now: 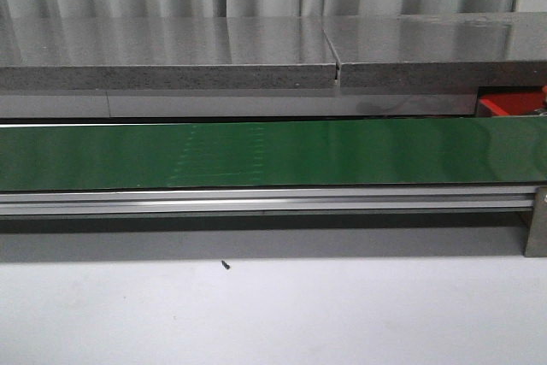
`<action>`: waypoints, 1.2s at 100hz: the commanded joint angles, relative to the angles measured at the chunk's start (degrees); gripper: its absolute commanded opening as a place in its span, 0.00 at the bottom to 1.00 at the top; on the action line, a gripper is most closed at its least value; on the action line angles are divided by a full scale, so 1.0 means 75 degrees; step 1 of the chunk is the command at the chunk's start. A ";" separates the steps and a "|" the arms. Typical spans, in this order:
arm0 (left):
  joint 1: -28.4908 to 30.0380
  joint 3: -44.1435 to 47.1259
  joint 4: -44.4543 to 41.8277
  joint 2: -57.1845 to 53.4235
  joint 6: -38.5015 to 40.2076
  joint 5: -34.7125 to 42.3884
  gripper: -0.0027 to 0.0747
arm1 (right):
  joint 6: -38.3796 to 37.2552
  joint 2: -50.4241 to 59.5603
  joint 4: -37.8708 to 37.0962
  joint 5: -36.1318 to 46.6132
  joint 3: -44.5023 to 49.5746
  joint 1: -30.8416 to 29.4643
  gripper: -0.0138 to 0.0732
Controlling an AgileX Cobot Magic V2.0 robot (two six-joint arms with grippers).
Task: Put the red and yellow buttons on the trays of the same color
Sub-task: 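Carry the red button into the red tray and open the right gripper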
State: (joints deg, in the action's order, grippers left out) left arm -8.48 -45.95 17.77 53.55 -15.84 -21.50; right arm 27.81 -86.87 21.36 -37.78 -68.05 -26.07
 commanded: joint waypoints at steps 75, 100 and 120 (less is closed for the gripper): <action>-0.0050 -0.0222 0.0135 -0.0093 0.0004 0.0544 0.01 | -0.0237 -0.1964 0.0523 0.0679 -0.1782 -0.0065 0.03; -0.0050 -0.0222 0.0135 -0.0165 0.0004 0.0558 0.01 | -0.0237 -0.2514 0.0568 0.1126 -0.1790 -0.0065 0.03; -0.0050 -0.0222 0.0135 -0.0313 0.0004 0.0586 0.01 | -0.0237 -0.2882 0.0705 0.1125 -0.1790 -0.0065 0.04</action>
State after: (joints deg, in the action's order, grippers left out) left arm -8.48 -45.95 17.77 52.58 -15.84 -21.41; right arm 25.99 -110.31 24.56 -31.91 -79.49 -26.14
